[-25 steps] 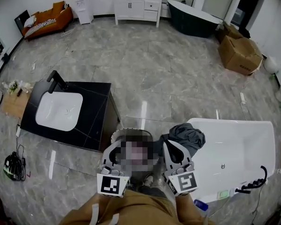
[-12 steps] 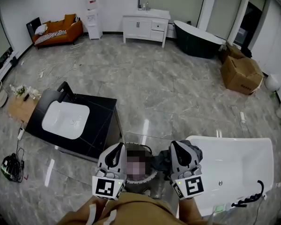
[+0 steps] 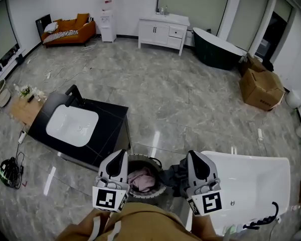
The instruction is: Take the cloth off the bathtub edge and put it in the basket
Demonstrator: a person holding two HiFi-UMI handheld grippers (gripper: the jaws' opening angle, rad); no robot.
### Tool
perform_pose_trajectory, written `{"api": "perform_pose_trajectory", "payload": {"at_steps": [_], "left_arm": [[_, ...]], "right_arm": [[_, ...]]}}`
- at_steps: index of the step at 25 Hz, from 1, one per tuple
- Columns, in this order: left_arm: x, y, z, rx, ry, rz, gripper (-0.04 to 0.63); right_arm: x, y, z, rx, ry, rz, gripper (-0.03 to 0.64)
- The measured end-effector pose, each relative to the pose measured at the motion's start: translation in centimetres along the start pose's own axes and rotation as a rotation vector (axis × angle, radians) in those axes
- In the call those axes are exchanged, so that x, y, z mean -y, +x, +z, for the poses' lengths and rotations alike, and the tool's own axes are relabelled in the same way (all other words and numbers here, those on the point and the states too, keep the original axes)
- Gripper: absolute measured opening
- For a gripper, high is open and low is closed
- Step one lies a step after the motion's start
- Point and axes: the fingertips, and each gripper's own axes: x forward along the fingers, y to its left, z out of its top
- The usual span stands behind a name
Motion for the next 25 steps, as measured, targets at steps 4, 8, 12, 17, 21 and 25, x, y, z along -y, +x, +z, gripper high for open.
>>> {"api": "perform_pose_trajectory", "payload": {"at_steps": [4, 8, 12, 17, 21, 25], "left_arm": [[-0.4, 0.0, 0.3, -0.002, 0.012, -0.009, 0.003], [-0.6, 0.3, 0.9, 0.010, 0.015, -0.016, 0.003], [-0.3, 0.5, 0.8, 0.011, 0.018, -0.026, 0.003], [-0.6, 0.3, 1.1, 0.013, 0.027, -0.026, 0.003], [-1.1, 0.4, 1.2, 0.008, 0.026, -0.015, 0.003], [-1.6, 0.1, 0.9, -0.001, 0.023, -0.008, 0.003]], "right_arm": [[-0.7, 0.6, -0.1, -0.023, -0.031, 0.011, 0.006], [-0.7, 0.5, 0.1, -0.019, -0.028, 0.003, 0.006], [-0.5, 0.3, 0.1, -0.013, -0.024, -0.004, 0.006], [-1.1, 1.0, 0.5, -0.004, -0.024, 0.010, 0.006], [-1.3, 1.5, 0.7, -0.003, -0.024, 0.022, 0.006], [-1.7, 1.8, 0.6, -0.009, -0.022, 0.028, 0.006]]}}
